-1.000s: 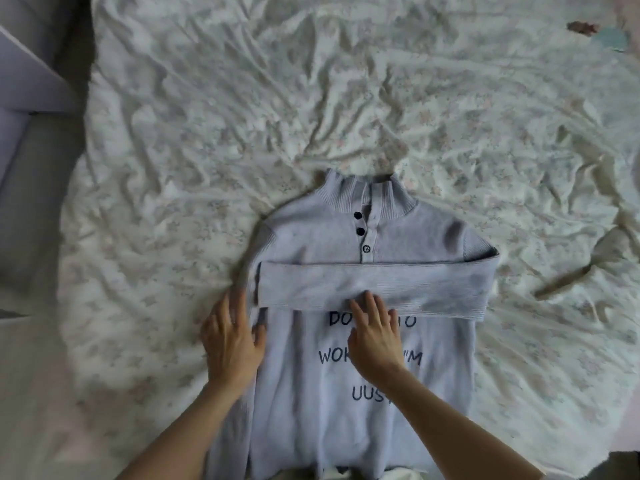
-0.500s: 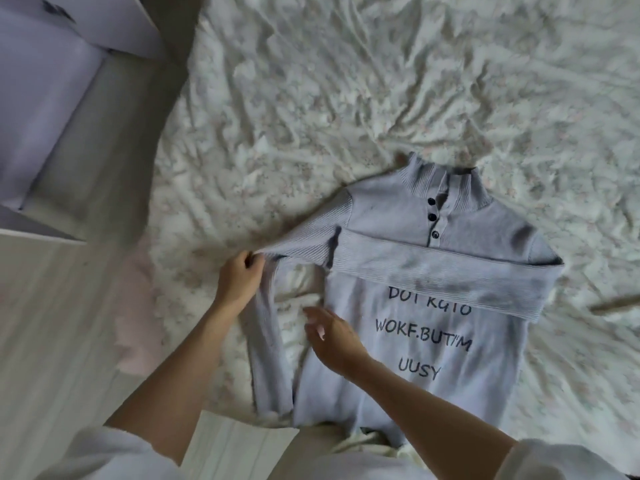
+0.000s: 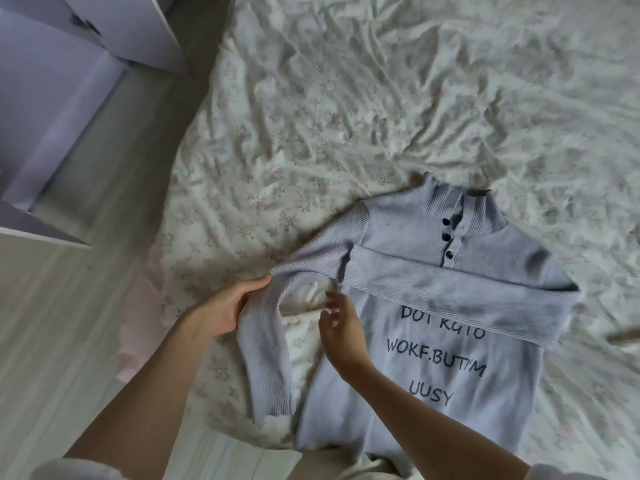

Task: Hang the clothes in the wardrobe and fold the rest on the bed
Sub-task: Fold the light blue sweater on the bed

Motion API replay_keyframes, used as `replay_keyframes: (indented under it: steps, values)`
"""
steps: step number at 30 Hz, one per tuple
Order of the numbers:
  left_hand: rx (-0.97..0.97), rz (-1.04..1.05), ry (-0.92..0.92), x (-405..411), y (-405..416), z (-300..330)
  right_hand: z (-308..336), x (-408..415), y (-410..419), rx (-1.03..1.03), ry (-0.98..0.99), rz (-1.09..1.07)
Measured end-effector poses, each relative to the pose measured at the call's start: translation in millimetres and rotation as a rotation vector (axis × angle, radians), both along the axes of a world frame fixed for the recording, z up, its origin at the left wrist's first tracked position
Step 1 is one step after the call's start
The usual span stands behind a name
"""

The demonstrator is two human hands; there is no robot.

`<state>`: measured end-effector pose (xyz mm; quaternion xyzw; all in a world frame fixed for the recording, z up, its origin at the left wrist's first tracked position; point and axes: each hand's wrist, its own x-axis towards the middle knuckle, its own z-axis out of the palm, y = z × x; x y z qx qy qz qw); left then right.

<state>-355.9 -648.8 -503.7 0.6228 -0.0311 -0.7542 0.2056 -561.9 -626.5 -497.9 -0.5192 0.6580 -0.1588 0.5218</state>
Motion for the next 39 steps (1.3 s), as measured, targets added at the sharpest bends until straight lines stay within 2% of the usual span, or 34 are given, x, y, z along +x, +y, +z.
replay_keyframes:
  steps: [1, 2, 5, 6, 8, 9, 11, 14, 16, 18, 22, 24, 26, 28, 30, 32, 35, 39]
  values:
    - [-0.012, -0.037, -0.086, 1, -4, 6, 2, -1, -5, -0.012, -0.003, 0.015]
    - [-0.059, -0.128, -0.258, 2, -9, 10, 4, -1, -9, -0.002, -0.006, 0.038]
    - [-0.273, -0.556, -1.053, 6, -21, 17, 8, 1, -18, 0.057, -0.049, 0.093]
    - [-0.326, -0.616, -1.237, 4, -23, 22, 9, 2, -20, 0.063, -0.06, 0.093]
    - [-0.382, -0.62, -1.374, 1, -26, 25, 10, 4, -22, 0.073, -0.065, 0.084]
    - [-0.354, -0.631, -1.336, 1, -26, 23, 11, 4, -23, 0.081, -0.062, 0.083]
    - [-0.219, -0.62, -1.084, 3, -24, 20, 13, 4, -23, 0.064, -0.068, 0.114]
    - [-0.074, -0.292, -0.629, 4, -20, 27, 19, 4, -14, -0.009, -0.13, 0.293]
    - [-0.06, -0.08, -0.356, -2, -23, 36, 23, 8, -6, 0.067, -0.193, 0.389]
    - [-0.111, -0.009, -0.119, -10, -32, 50, 27, 14, -1, 0.191, -0.346, 0.26]
    - [-0.295, -0.066, 0.147, -31, -56, 78, 36, 2, -17, 0.424, -0.648, -0.316]
    - [-0.384, -0.111, 0.065, -49, -67, 79, 40, -19, -31, 0.49, -0.714, -0.468]
    - [-0.472, -0.231, -0.254, -69, -77, 72, 40, -49, -46, 0.495, -0.785, -0.601]
    - [-0.583, -0.475, -0.577, -87, -89, 59, 36, -84, -60, 0.501, -0.874, -0.816]
    - [-0.677, -0.75, -0.755, -102, -96, 42, 35, -119, -71, 0.479, -0.907, -0.978]
    - [-0.746, -0.963, -0.846, -119, -100, 27, 35, -154, -76, 0.428, -0.929, -1.14]
    - [-0.731, -1.126, -0.912, -138, -105, 10, 30, -196, -74, 0.412, -0.976, -1.347]
    - [-0.741, -1.399, -1.027, -154, -119, -8, 17, -223, -70, 0.469, -0.728, -1.219]
